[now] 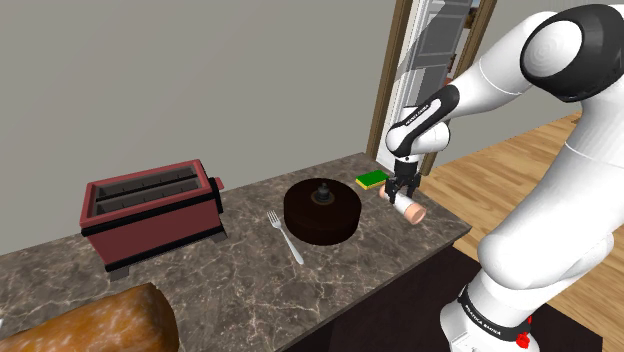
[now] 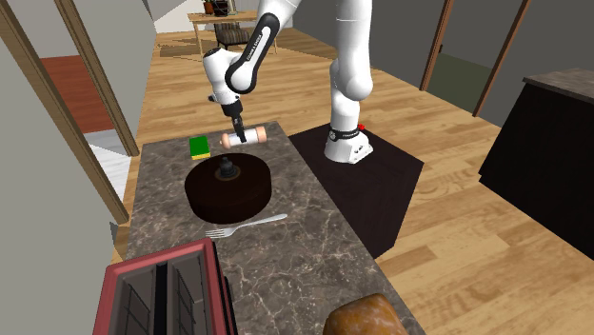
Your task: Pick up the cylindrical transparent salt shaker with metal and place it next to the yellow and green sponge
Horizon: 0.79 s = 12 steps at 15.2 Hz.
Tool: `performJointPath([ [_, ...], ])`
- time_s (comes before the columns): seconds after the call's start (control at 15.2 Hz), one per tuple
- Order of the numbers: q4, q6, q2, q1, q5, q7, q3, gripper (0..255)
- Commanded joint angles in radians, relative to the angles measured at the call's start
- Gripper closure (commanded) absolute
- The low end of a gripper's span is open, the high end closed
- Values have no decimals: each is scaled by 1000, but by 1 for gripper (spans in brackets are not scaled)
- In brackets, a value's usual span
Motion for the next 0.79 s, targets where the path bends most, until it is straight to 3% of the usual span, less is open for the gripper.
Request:
performJointPath([
  [0.0, 0, 0, 0, 0, 0, 0, 0, 0],
  [0.26, 0, 0, 0, 0, 0, 0, 0, 0],
  [0.53, 57, -140, -84, 3, -6, 6, 2, 0],
  [0.73, 57, -140, -84, 3, -6, 6, 2, 0],
])
